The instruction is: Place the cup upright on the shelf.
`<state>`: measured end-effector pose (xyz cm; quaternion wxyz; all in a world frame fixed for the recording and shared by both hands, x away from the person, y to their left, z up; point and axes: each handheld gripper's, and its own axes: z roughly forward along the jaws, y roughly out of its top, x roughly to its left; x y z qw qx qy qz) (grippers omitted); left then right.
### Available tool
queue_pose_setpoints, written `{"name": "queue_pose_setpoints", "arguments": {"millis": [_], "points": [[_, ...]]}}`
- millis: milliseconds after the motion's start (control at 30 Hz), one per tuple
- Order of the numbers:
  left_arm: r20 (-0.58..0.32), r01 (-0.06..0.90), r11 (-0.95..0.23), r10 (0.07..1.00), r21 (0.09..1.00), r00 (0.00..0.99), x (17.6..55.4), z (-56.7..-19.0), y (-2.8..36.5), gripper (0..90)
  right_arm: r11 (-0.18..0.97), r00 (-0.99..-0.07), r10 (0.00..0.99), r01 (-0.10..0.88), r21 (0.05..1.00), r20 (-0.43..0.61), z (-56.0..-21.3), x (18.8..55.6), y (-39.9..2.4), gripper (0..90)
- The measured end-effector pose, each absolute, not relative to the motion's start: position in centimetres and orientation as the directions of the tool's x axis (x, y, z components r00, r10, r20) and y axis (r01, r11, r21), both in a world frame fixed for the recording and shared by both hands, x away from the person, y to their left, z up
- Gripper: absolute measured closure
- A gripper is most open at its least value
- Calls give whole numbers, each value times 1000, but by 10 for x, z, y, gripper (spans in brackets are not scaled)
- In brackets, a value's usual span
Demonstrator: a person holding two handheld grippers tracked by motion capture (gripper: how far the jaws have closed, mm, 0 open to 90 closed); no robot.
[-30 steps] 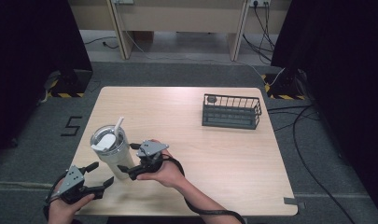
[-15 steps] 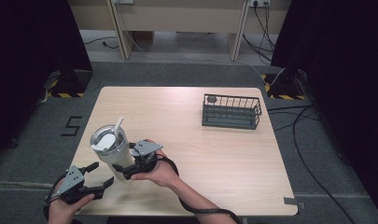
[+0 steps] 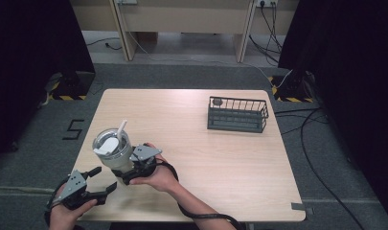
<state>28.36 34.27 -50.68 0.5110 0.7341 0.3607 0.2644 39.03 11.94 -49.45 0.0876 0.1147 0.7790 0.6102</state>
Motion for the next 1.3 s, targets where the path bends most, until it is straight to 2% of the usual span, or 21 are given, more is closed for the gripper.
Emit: {"name": "queue_pose_setpoints", "arguments": {"millis": [833,1133,1300], "points": [[10,281,-219,804,934,594,284,-509,345,149,183,-961,277,46,982,-6,-501,393,126,111],[8,282,-217,805,935,593,284,-509,345,149,195,-964,265,13,981,-39,-500,390,127,113],[7,284,-217,806,934,592,284,-509,345,149,175,-962,272,37,984,-12,-500,389,126,113]]}}
